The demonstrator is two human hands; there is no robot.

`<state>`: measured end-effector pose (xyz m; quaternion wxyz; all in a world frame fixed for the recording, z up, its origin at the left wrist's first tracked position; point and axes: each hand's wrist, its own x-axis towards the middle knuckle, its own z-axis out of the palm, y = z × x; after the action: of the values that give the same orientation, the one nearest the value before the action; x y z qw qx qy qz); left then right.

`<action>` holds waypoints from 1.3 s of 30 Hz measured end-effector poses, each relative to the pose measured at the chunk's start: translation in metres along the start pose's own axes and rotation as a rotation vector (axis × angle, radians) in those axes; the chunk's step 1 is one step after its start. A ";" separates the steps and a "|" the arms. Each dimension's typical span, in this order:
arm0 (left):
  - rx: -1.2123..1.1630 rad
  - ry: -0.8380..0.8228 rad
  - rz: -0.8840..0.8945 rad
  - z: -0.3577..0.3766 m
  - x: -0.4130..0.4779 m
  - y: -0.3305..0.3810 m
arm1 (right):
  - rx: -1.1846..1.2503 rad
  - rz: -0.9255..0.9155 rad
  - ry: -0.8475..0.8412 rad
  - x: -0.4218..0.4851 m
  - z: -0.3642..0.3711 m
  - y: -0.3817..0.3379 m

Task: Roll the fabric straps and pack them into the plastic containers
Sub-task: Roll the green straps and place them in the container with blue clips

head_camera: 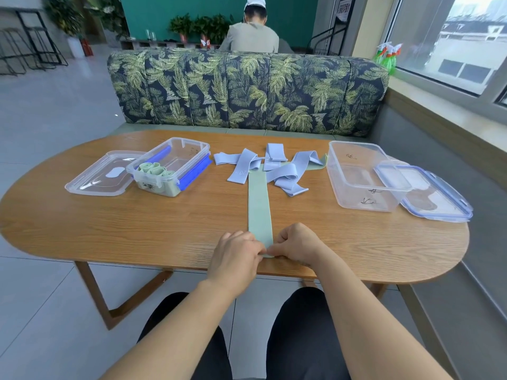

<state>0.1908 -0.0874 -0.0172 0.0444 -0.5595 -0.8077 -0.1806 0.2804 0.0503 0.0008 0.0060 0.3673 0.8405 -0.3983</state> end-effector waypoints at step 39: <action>-0.196 -0.246 -0.220 -0.017 0.005 0.000 | -0.154 -0.269 0.231 -0.031 0.025 0.018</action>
<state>0.1866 -0.0892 -0.0001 -0.1296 -0.4874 -0.8418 -0.1923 0.3075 0.0217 -0.0183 -0.1157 0.2935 0.9050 -0.2854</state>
